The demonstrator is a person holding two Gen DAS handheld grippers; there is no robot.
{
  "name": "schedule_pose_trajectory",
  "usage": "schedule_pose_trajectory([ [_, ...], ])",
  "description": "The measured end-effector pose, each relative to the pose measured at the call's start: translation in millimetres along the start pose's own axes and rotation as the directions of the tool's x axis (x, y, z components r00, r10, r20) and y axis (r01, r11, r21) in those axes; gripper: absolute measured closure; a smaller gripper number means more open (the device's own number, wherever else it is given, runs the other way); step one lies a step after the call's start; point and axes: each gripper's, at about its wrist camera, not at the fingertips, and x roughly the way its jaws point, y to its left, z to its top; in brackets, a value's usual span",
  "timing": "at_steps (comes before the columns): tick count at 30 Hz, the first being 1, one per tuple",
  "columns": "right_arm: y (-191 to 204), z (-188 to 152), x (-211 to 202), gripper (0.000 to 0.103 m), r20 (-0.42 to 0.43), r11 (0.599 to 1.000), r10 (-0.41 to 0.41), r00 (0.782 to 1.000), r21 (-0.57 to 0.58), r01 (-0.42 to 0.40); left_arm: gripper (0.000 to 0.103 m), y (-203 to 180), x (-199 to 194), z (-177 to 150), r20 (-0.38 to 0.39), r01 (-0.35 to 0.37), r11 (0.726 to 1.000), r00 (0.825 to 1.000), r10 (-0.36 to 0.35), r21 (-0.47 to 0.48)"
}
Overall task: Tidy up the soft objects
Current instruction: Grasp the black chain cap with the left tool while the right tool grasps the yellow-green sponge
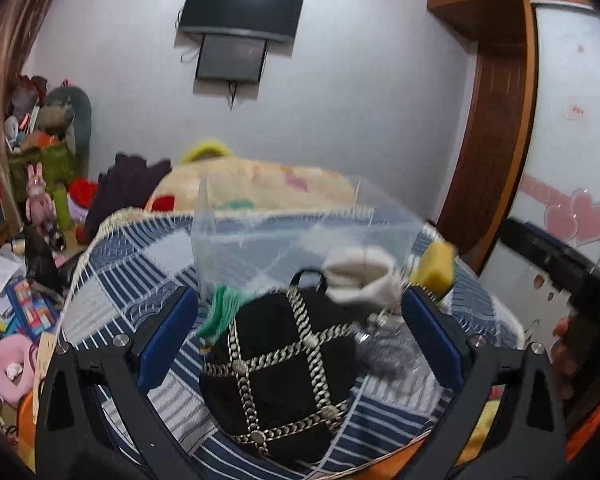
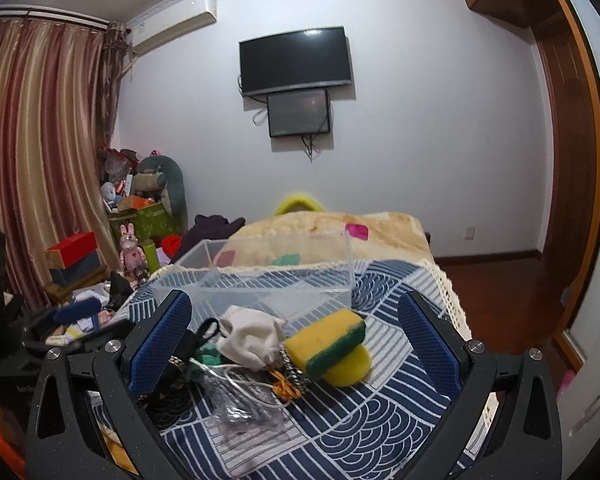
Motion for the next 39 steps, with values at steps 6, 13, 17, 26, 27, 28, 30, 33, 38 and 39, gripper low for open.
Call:
schedule_pose_trajectory([
  [6,-11.4,-12.2,17.8,0.011,-0.074,1.000,-0.013,0.997,0.027,0.015,0.000,4.7,21.1,-12.3,-0.061,-0.013,1.000,0.998,0.013,-0.004],
  [13,-13.2,-23.8,38.4,0.021,-0.159,0.999,-0.039,0.987,0.009,0.041,0.017,7.4,34.6,-20.4,-0.082,-0.017,1.000,0.996,0.018,0.011],
  [17,-15.6,-25.1,49.4,0.034,-0.194,0.999,-0.041,0.980,0.016,0.045,0.025,12.1,34.9,-21.5,-0.094,0.013,1.000,0.995,-0.014,-0.006],
  [26,-19.9,-28.7,49.2,0.064,-0.210,0.998,-0.026,0.977,0.048,0.037,0.061,17.7,30.1,-20.2,-0.093,0.048,0.998,0.994,-0.050,-0.026],
  [27,-19.9,-28.1,48.3,0.067,-0.206,0.998,-0.026,0.978,0.048,0.037,0.066,17.8,29.3,-19.7,-0.091,0.048,0.999,0.995,-0.050,-0.026],
  [28,-20.0,-27.8,45.2,0.069,-0.203,0.998,-0.022,0.979,0.050,0.033,0.068,18.1,27.7,-19.3,-0.086,0.047,0.999,0.995,-0.049,-0.025],
  [30,-20.9,-25.7,44.4,0.071,-0.193,0.998,-0.024,0.981,0.051,0.035,0.074,17.8,24.3,-17.8,-0.077,0.038,0.999,0.996,-0.040,-0.021],
  [33,-20.1,-21.9,40.9,0.072,-0.174,0.998,-0.031,0.984,0.047,0.040,0.082,17.9,17.2,-14.3,-0.061,0.034,0.999,0.998,-0.035,-0.021],
  [38,-17.8,-15.1,30.2,0.073,-0.139,0.998,-0.021,0.990,0.047,0.028,0.085,20.0,4.3,-4.0,-0.024,0.015,0.999,1.000,-0.016,-0.034],
  [39,-16.3,-13.3,28.9,0.073,-0.133,0.999,-0.019,0.991,0.046,0.025,0.085,21.0,1.2,-1.5,-0.014,0.011,0.999,1.000,-0.012,-0.038],
])
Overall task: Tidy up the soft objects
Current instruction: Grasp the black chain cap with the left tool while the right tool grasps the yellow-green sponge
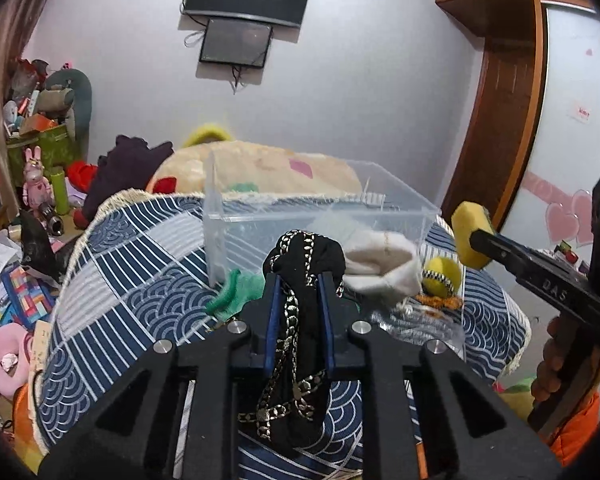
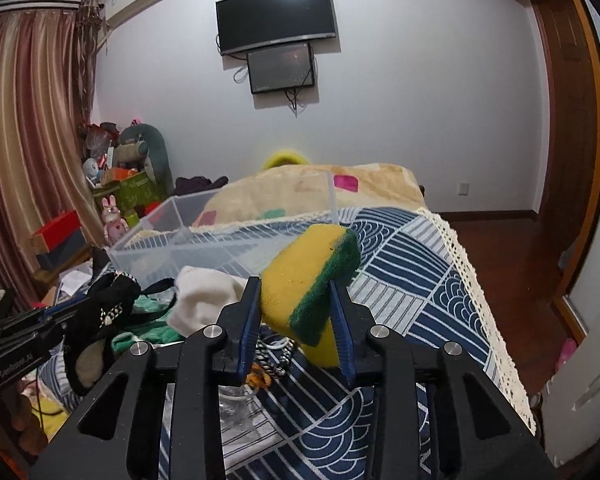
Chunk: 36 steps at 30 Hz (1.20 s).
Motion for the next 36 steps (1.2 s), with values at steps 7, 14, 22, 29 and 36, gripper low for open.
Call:
schedule_pose_trajectory([
  [7,4.5,6.9,-9.1,0.073,0.036,1.000,0.013,0.999,-0.013,-0.013,0.086,7.9,-14.6,17.9,0.055,-0.022,1.000,0.998,0.023,-0.015],
  [14,7.7,18.2,-10.8,0.073,0.051,0.999,0.036,0.998,-0.009,-0.036,0.086,9.6,-20.2,40.8,0.089,-0.023,1.000,0.996,0.025,-0.019],
  [22,16.4,39.4,-9.1,0.073,0.080,0.998,0.030,0.996,-0.051,-0.026,0.086,8.1,-17.5,76.4,0.144,-0.032,0.999,0.989,0.030,0.016],
  [29,31.9,64.7,9.0,0.073,0.095,0.993,0.023,0.995,-0.114,-0.013,0.086,8.4,2.1,98.3,0.139,-0.057,0.997,0.989,0.049,0.053],
  [36,44.6,80.6,42.3,0.072,0.052,0.986,0.035,0.998,-0.162,-0.026,0.086,14.0,32.7,115.6,0.109,-0.041,0.998,0.993,0.035,0.049],
])
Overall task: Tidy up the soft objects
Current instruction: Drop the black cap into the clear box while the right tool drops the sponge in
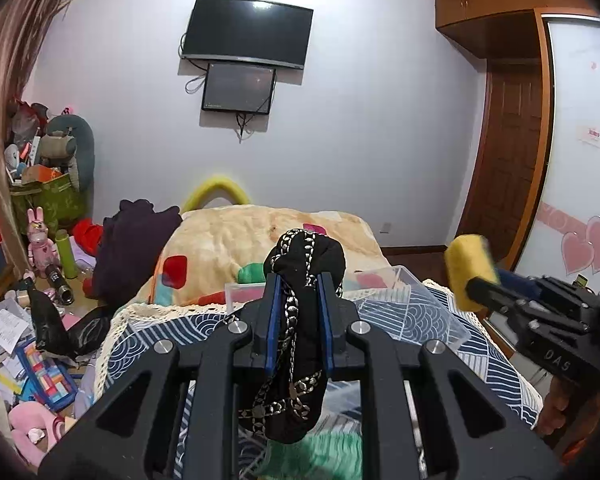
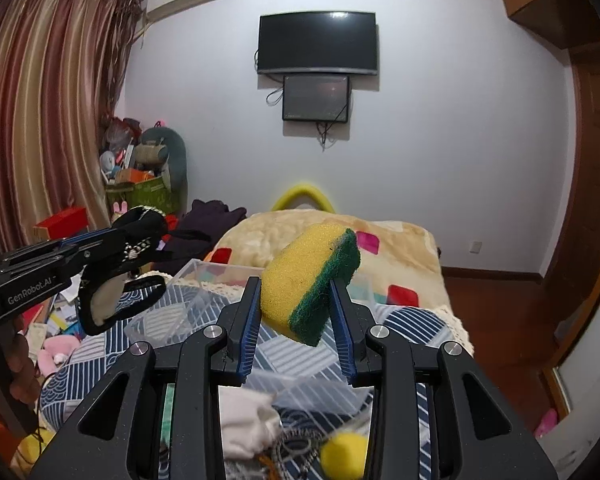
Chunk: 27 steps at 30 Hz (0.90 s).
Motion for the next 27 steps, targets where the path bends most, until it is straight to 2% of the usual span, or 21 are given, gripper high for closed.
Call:
schedule_pose_trajectory([
  [4,-3.1,-2.2,25.3,0.072,-0.072,1.000,0.027,0.997,0.013,-0.026,0.086,5.6,24.4,1.3,-0.041,-0.002,1.000,0.999,0.001,-0.030],
  [9,-10.5,-13.7,53.8,0.072,-0.171,0.999,0.039,0.984,0.034,-0.034,0.086,8.4,52.2,-2.9,-0.087,-0.021,1.000,0.996,0.019,-0.021],
  [15,-15.2,-26.4,75.0,0.072,-0.284,0.999,0.032,0.958,0.025,-0.026,0.086,6.0,83.9,-9.0,-0.180,-0.006,1.000,0.984,0.005,-0.005],
  [18,-14.8,-28.5,79.4,0.072,-0.315,0.999,0.033,0.948,0.010,-0.032,0.086,1.0,93.3,-12.3,-0.212,0.006,1.000,0.977,0.001,0.031],
  [21,-13.0,-26.9,81.1,0.071,-0.332,1.000,0.024,0.943,-0.007,-0.028,0.083,-2.7,101.7,-18.3,-0.269,0.010,0.998,0.963,0.006,0.060],
  [24,-13.0,-24.7,78.8,0.066,-0.337,0.999,0.024,0.941,-0.014,-0.030,0.081,-3.7,103.7,-21.6,-0.292,0.014,0.998,0.956,0.003,0.054],
  [26,-13.4,-23.3,74.9,0.050,-0.329,1.000,0.018,0.944,-0.014,-0.024,0.075,-1.3,99.4,-21.7,-0.288,0.010,0.999,0.958,0.002,0.041],
  [27,-13.4,-22.0,73.2,0.047,-0.321,1.000,0.018,0.947,-0.013,-0.024,0.073,-0.5,97.5,-21.1,-0.286,0.012,0.999,0.958,-0.001,0.035],
])
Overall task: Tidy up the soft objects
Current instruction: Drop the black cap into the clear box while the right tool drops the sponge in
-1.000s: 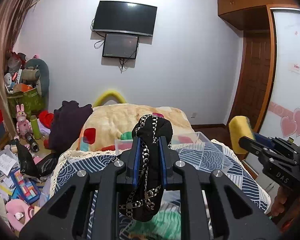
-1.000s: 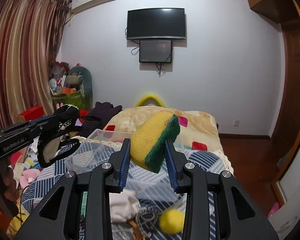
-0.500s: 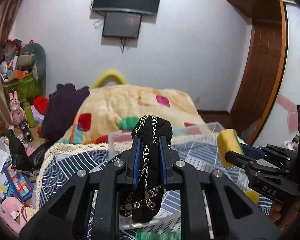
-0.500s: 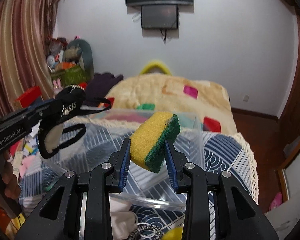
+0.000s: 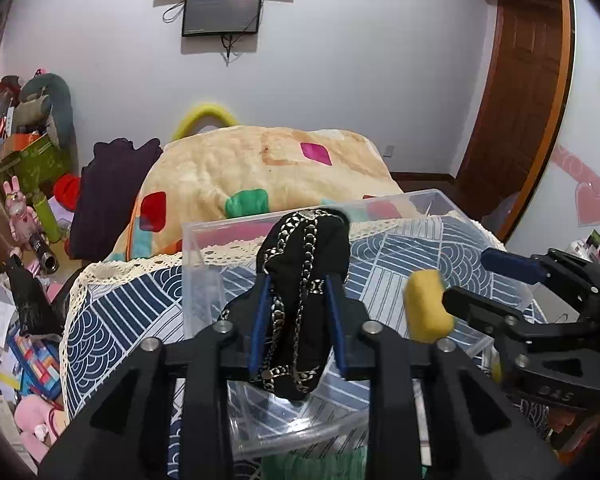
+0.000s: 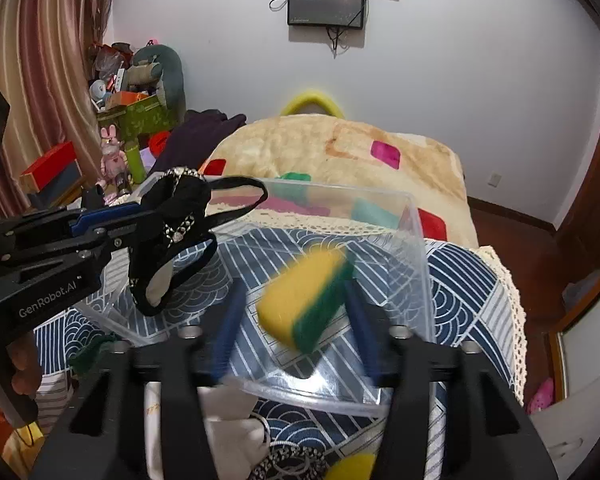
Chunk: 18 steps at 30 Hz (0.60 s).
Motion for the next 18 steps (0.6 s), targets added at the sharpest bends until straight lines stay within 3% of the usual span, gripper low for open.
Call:
schedule_pose_trajectory([
  [9,2.8,7.7,-36.3,0.035,0.078,1.000,0.009,0.997,0.001,-0.009,0.042,7.8,-39.7,2.8,0.076,-0.025,0.999,0.997,0.029,-0.048],
  [14,7.8,11.7,-58.2,0.035,0.145,1.000,-0.005,0.989,-0.016,0.007,0.038,5.3,-68.6,-2.3,0.099,-0.008,0.999,0.995,0.013,-0.046],
  [18,11.3,6.2,-78.4,0.035,0.190,1.000,-0.003,0.982,-0.020,0.007,0.027,1.4,-90.5,-15.7,0.129,-0.019,0.999,0.991,0.023,-0.031],
])
